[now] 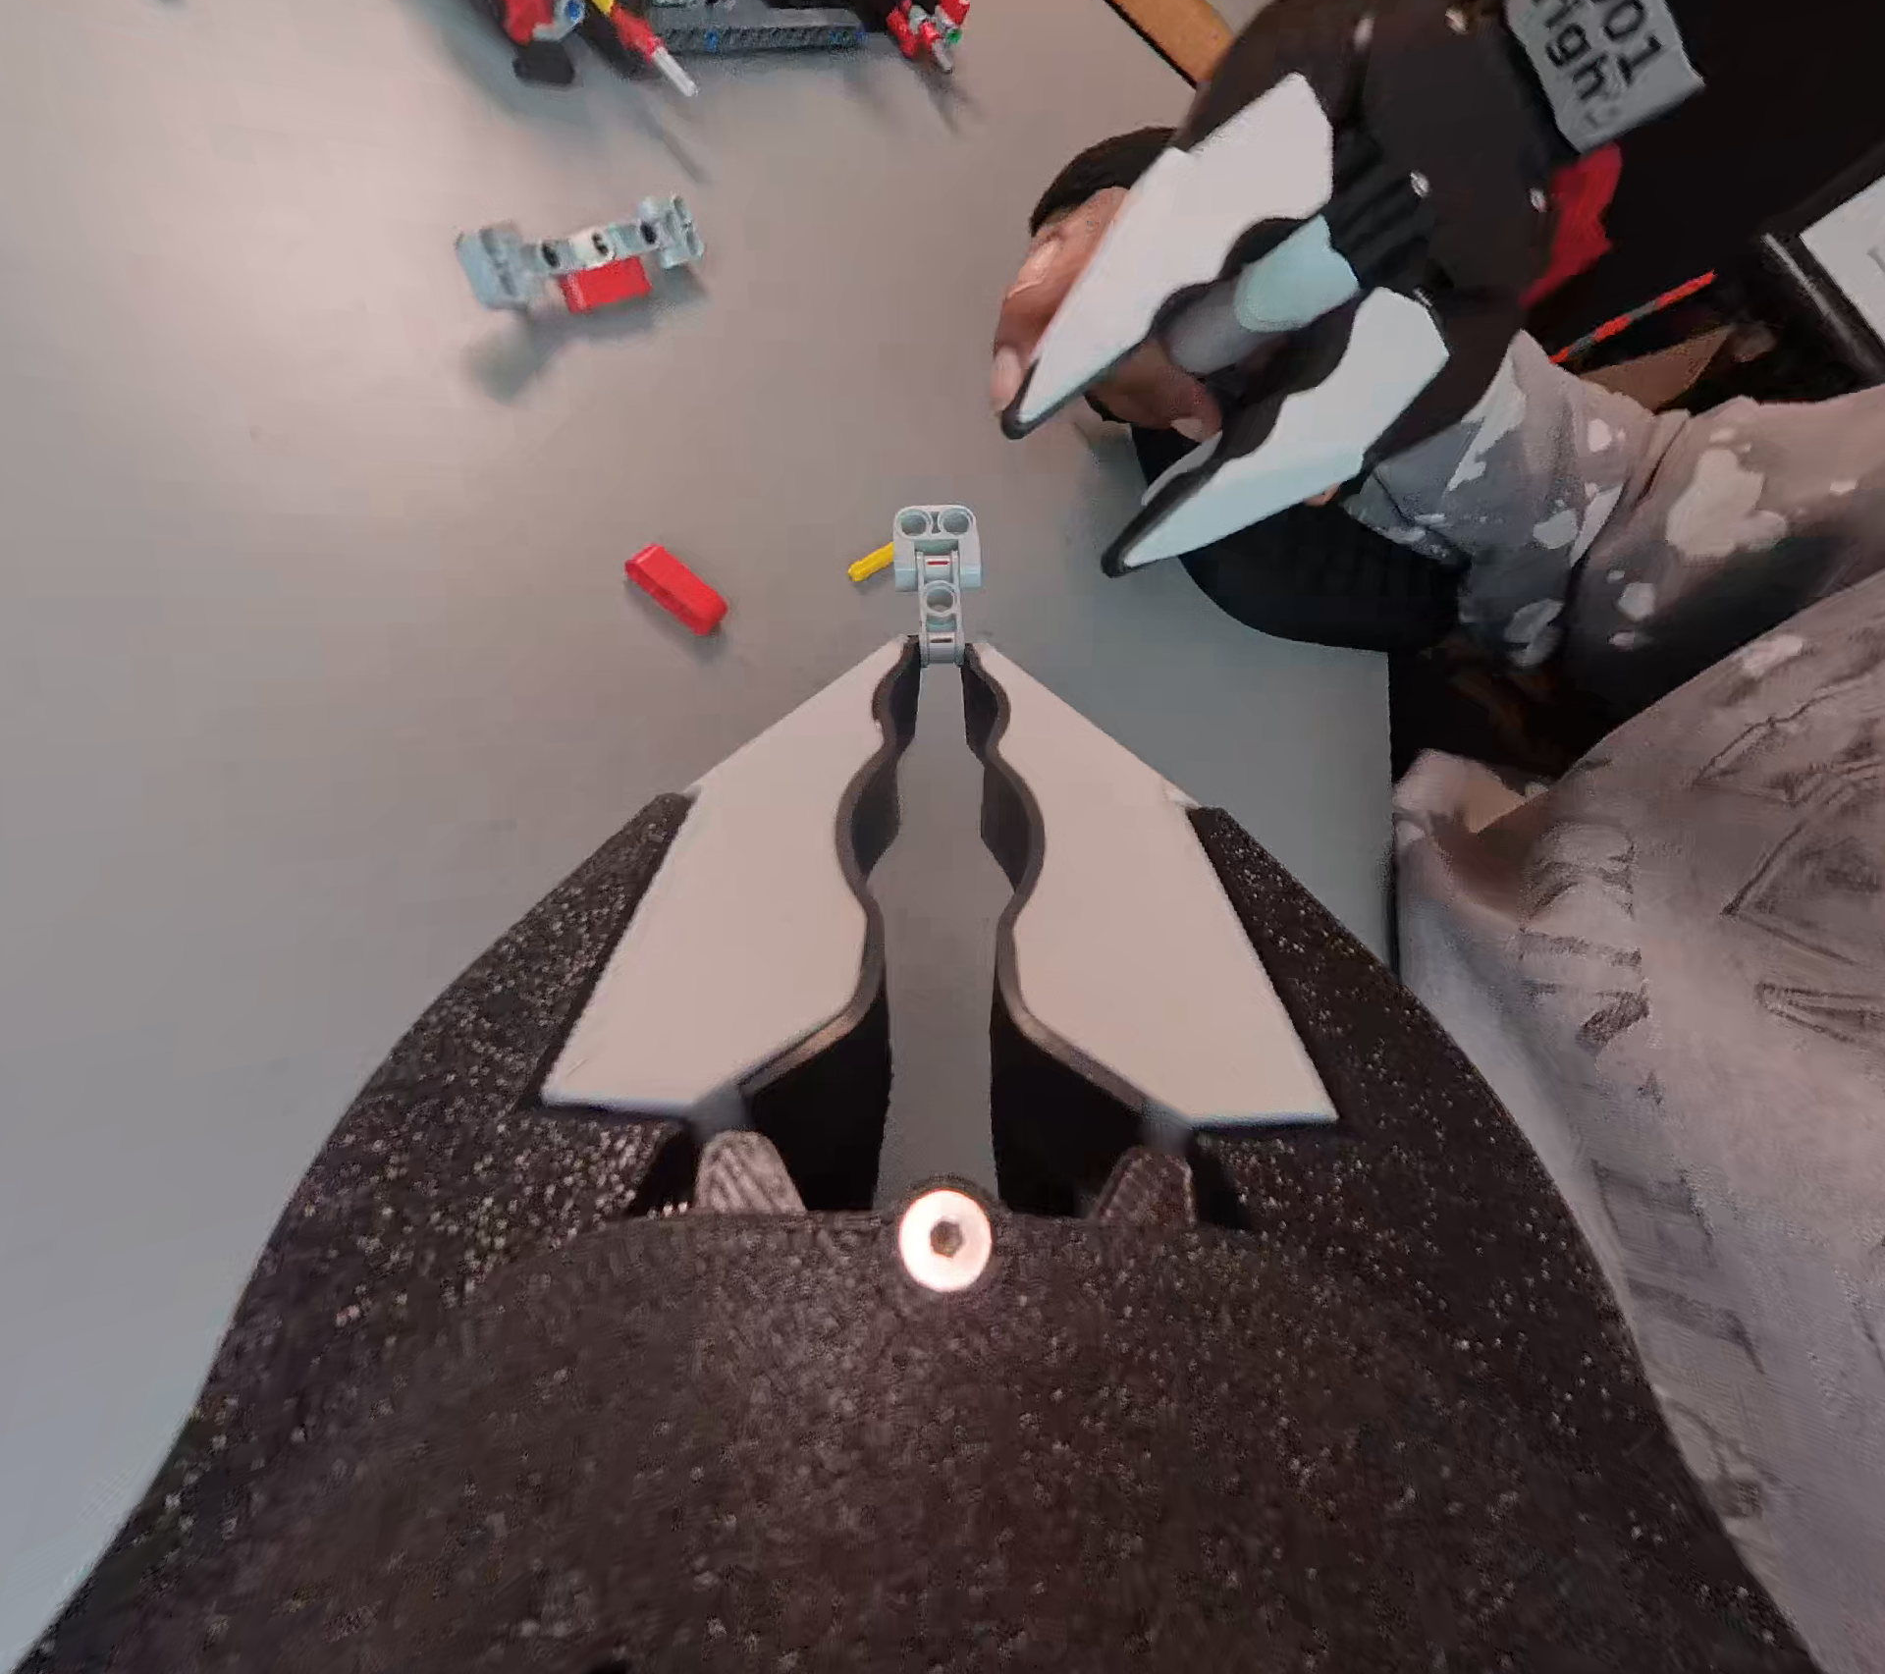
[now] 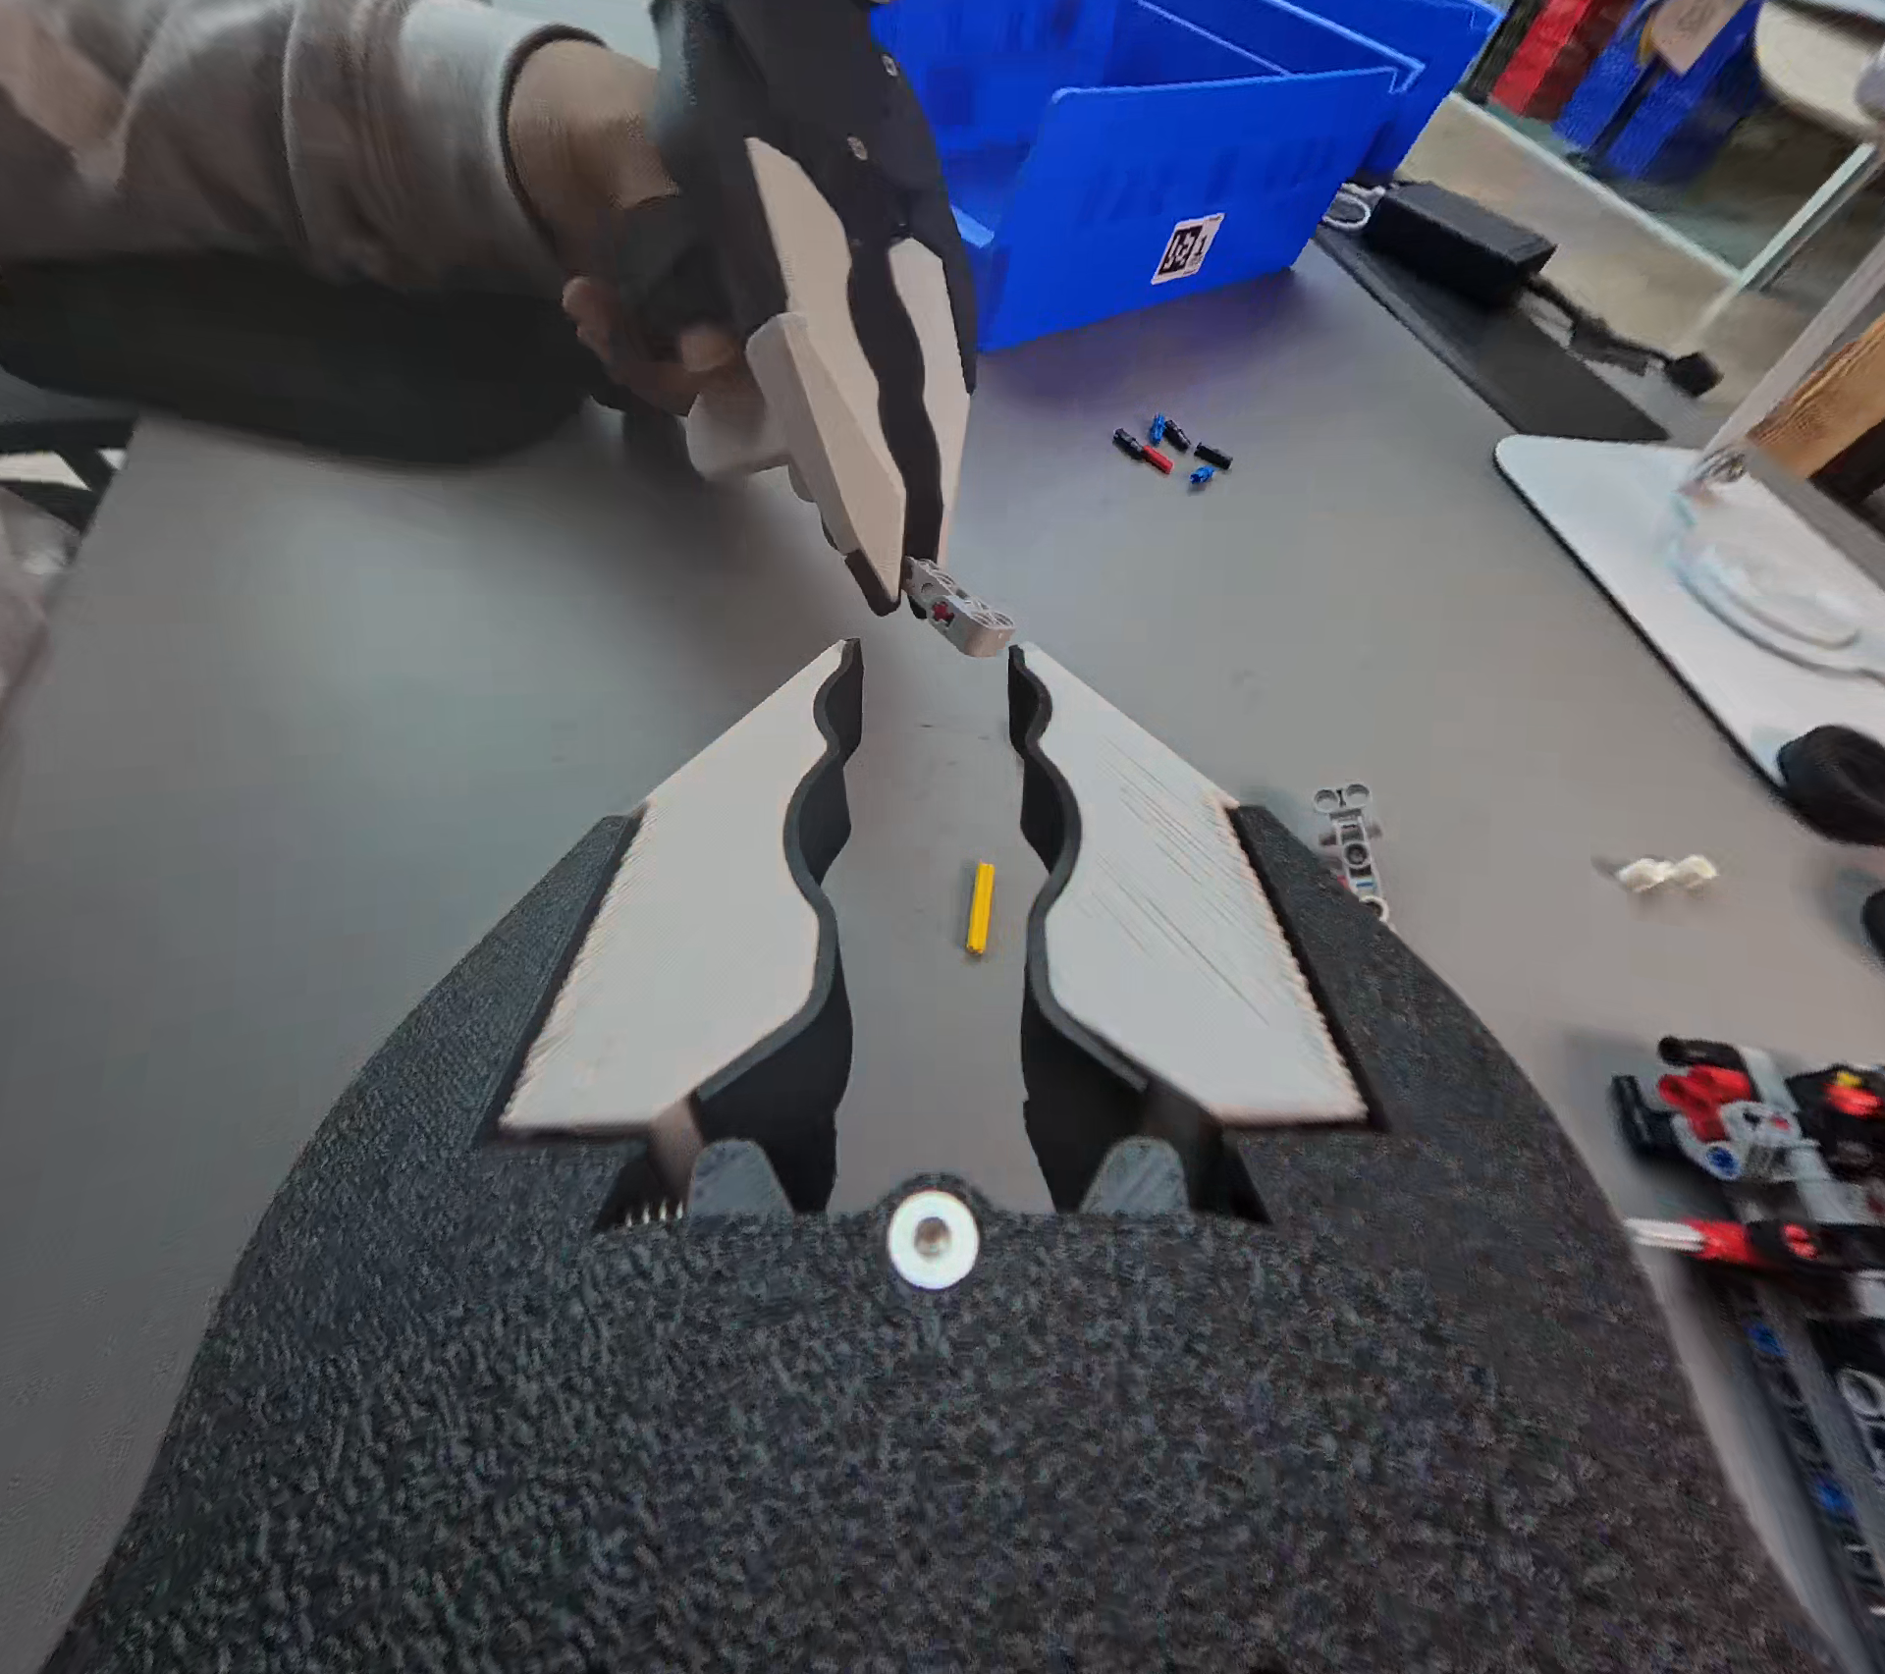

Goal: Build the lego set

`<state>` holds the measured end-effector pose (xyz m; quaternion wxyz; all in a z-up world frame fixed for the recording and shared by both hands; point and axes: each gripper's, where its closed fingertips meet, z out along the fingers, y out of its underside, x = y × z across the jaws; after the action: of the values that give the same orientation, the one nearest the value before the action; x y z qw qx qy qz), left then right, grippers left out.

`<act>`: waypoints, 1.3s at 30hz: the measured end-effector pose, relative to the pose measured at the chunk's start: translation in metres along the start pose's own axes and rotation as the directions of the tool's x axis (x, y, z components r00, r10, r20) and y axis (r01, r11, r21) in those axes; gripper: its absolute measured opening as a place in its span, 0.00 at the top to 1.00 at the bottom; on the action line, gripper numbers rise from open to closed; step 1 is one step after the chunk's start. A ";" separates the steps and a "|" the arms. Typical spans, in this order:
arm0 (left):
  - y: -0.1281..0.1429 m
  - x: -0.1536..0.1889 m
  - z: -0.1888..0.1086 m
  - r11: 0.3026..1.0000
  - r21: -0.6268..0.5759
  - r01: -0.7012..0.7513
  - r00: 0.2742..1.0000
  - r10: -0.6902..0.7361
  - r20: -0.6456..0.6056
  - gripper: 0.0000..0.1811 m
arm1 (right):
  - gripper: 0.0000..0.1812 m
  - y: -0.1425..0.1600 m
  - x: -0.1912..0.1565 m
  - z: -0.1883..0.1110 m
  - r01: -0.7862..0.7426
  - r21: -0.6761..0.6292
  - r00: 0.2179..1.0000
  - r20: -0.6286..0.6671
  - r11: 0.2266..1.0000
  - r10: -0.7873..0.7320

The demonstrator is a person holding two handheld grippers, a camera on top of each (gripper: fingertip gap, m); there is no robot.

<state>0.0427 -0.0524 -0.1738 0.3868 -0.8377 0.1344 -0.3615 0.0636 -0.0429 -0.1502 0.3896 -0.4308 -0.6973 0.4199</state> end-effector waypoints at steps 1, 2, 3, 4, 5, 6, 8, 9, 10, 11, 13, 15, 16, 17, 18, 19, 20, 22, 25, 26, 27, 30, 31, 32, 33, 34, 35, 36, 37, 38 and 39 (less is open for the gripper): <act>0.002 -0.001 0.000 0.999 -0.012 0.033 0.999 -0.033 -0.010 0.97 | 0.85 -0.001 -0.002 0.003 0.054 -0.003 0.998 -0.016 0.999 -0.054; 0.005 -0.001 0.000 0.998 -0.026 0.051 0.998 -0.052 -0.020 0.97 | 0.85 -0.001 -0.006 0.006 0.107 -0.012 0.994 -0.018 0.994 -0.107; 0.007 -0.002 0.000 0.997 -0.037 0.061 0.998 -0.062 -0.014 0.97 | 0.85 0.001 -0.007 0.009 0.164 -0.032 0.986 -0.035 0.986 -0.165; 0.009 -0.002 0.001 0.997 -0.051 0.061 0.998 -0.062 -0.011 0.97 | 0.85 0.004 -0.005 0.012 0.227 -0.063 0.971 -0.060 0.972 -0.231; 0.012 0.001 0.002 0.996 -0.067 0.056 0.998 -0.057 -0.017 0.97 | 0.86 0.009 -0.004 0.016 0.287 -0.101 0.953 -0.071 0.953 -0.295; 0.013 0.003 0.004 0.996 -0.075 0.052 0.998 -0.054 -0.020 0.97 | 0.87 0.013 -0.004 0.018 0.334 -0.131 0.936 -0.073 0.934 -0.345; 0.013 0.009 0.005 0.996 -0.080 0.042 0.998 -0.045 -0.039 0.97 | 0.90 0.017 -0.009 0.023 0.381 -0.156 0.917 -0.058 0.911 -0.394; 0.013 0.012 0.005 0.996 -0.077 0.038 0.998 -0.041 -0.045 0.96 | 0.94 0.018 -0.010 0.025 0.392 -0.161 0.913 -0.054 0.906 -0.405; 0.011 0.012 0.004 0.997 -0.071 0.027 0.999 -0.030 -0.041 0.96 | 0.96 0.018 -0.010 0.026 0.393 -0.167 0.912 -0.057 0.904 -0.406; 0.008 0.014 0.003 0.999 -0.055 0.003 0.999 -0.005 -0.051 0.96 | 0.97 0.018 -0.010 0.026 0.341 -0.162 0.934 -0.050 0.926 -0.352; -0.003 0.021 -0.004 0.996 0.010 -0.086 0.994 0.086 -0.067 0.95 | 0.97 0.007 -0.015 0.025 0.110 -0.064 0.994 0.011 0.992 -0.110; -0.015 0.030 -0.012 0.979 0.081 -0.187 0.979 0.193 -0.065 0.86 | 0.97 -0.014 -0.024 0.019 -0.143 0.047 0.981 0.141 0.989 0.135; -0.019 0.035 -0.015 0.966 0.109 -0.235 0.968 0.243 -0.066 0.83 | 0.97 -0.024 -0.028 0.017 -0.232 0.089 0.957 0.202 0.969 0.210; -0.023 0.041 -0.018 0.952 0.140 -0.270 0.957 0.282 -0.072 0.85 | 0.97 -0.029 -0.028 0.016 -0.274 0.114 0.943 0.227 0.955 0.243; -0.023 0.047 -0.020 0.940 0.150 -0.306 0.944 0.320 -0.083 0.88 | 0.97 -0.032 -0.031 0.016 -0.296 0.128 0.933 0.249 0.946 0.258; -0.022 0.052 -0.021 0.930 0.153 -0.334 0.932 0.350 -0.092 0.93 | 0.97 -0.034 -0.033 0.017 -0.301 0.130 0.929 0.264 0.945 0.260; -0.021 0.053 -0.021 0.923 0.149 -0.354 0.925 0.369 -0.088 0.96 | 0.97 -0.034 -0.034 0.017 -0.292 0.131 0.931 0.265 0.947 0.251; -0.018 0.051 -0.020 0.919 0.121 -0.375 0.920 0.385 -0.071 0.96 | 0.97 -0.030 -0.035 0.018 -0.263 0.118 0.939 0.257 0.958 0.227; -0.006 0.037 -0.014 0.894 0.017 -0.449 0.894 0.449 -0.001 0.97 | 0.93 -0.012 -0.027 0.019 -0.132 0.012 0.977 0.169 0.991 0.128; 0.002 0.029 -0.011 0.878 -0.040 -0.477 0.878 0.478 0.029 0.97 | 0.89 -0.002 -0.019 0.016 -0.080 -0.046 0.988 0.127 0.996 0.085; 0.010 0.019 -0.007 0.863 -0.099 -0.495 0.863 0.502 0.058 0.97 | 0.89 0.008 -0.012 0.010 -0.059 -0.107 0.991 0.111 0.992 0.071; 0.031 0.003 0.005 0.829 -0.236 -0.507 0.839 0.537 0.083 0.97 | 0.85 0.038 0.000 -0.006 -0.074 -0.265 0.991 0.086 0.961 0.100; 0.035 -0.001 0.008 0.821 -0.263 -0.506 0.835 0.543 0.088 0.97 | 0.85 0.047 0.005 -0.009 -0.068 -0.307 0.994 0.060 0.949 0.091; 0.037 -0.004 0.010 0.818 -0.281 -0.503 0.834 0.544 0.093 0.97 | 0.85 0.054 0.008 -0.011 -0.062 -0.338 0.996 0.038 0.939 0.079; 0.038 -0.005 0.012 0.818 -0.287 -0.498 0.836 0.541 0.090 0.97 | 0.85 0.059 0.011 -0.012 -0.063 -0.359 0.997 0.021 0.931 0.075; 0.038 -0.004 0.012 0.821 -0.285 -0.495 0.841 0.535 0.083 0.97 | 0.86 0.062 0.012 -0.012 -0.069 -0.376 0.997 0.012 0.924 0.079; 0.038 -0.005 0.013 0.823 -0.285 -0.491 0.843 0.531 0.082 0.97 | 0.87 0.066 0.012 -0.011 -0.074 -0.393 0.996 0.012 0.917 0.086; 0.038 -0.005 0.013 0.824 -0.285 -0.489 0.844 0.530 0.083 0.97 | 0.87 0.069 0.011 -0.009 -0.073 -0.409 0.996 0.022 0.910 0.090; 0.039 -0.006 0.013 0.824 -0.287 -0.488 0.845 0.529 0.084 0.97 | 0.87 0.071 0.010 -0.008 -0.070 -0.425 0.995 0.029 0.903 0.091; 0.040 -0.005 0.013 0.824 -0.288 -0.488 0.845 0.528 0.081 0.96 | 0.87 0.073 0.009 -0.007 -0.066 -0.440 0.996 0.031 0.896 0.089; 0.041 -0.004 0.014 0.826 -0.285 -0.487 0.848 0.526 0.074 0.95 | 0.88 0.074 0.010 -0.006 -0.066 -0.449 0.996 0.031 0.891 0.089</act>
<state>0.0518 -0.0703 -0.2126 0.3668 -0.8388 0.3684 -0.1618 0.0862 -0.0118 -0.2150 0.2451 -0.5255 -0.7672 0.2741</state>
